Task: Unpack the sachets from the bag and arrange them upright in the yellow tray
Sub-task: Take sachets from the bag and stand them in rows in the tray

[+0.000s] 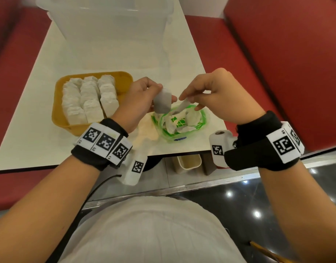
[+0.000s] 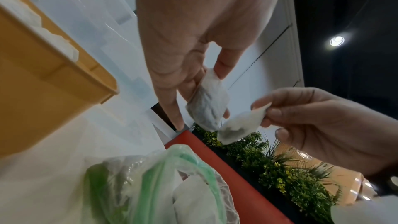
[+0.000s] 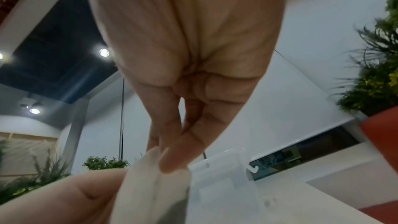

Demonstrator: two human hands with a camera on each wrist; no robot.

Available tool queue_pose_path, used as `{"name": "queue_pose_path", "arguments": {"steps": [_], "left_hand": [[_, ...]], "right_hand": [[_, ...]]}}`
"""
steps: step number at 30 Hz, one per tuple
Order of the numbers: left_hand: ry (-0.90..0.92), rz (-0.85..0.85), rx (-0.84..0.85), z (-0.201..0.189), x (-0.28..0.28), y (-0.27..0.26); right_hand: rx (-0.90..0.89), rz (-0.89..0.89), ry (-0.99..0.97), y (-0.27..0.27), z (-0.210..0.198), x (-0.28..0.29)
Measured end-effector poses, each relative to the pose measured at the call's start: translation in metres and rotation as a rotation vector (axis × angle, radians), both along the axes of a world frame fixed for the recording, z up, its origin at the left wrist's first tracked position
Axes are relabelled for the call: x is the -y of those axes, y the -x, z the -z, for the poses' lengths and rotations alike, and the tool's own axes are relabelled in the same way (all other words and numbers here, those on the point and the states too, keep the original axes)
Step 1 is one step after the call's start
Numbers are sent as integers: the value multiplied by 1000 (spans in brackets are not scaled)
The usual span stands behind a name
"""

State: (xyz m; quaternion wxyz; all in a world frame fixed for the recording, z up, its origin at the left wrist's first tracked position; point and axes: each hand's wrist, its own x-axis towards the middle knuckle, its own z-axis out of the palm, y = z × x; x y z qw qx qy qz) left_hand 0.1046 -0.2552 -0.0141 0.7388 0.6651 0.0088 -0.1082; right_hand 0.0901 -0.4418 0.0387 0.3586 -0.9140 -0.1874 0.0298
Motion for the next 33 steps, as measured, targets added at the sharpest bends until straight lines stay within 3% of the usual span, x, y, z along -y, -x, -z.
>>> {"name": "queue_pose_path", "arguments": {"steps": [4, 9, 12, 19, 22, 27, 33], "left_hand": [[-100, 1, -1, 4, 3, -2], [11, 103, -77, 0, 8, 6], [102, 171, -113, -4, 9, 10], [18, 138, -58, 3, -5, 3], [8, 112, -35, 8, -18, 1], [68, 91, -73, 17, -22, 7], [21, 135, -108, 20, -15, 16]], "right_hand": [[-32, -14, -92, -2, -6, -16], [188, 113, 86, -14, 3, -31], [186, 164, -2, -16, 9, -36], [146, 177, -70, -21, 18, -35], [87, 162, 96, -24, 36, -24], [-163, 73, 478, -26, 78, -33], [-121, 178, 669, -25, 100, -48]]}}
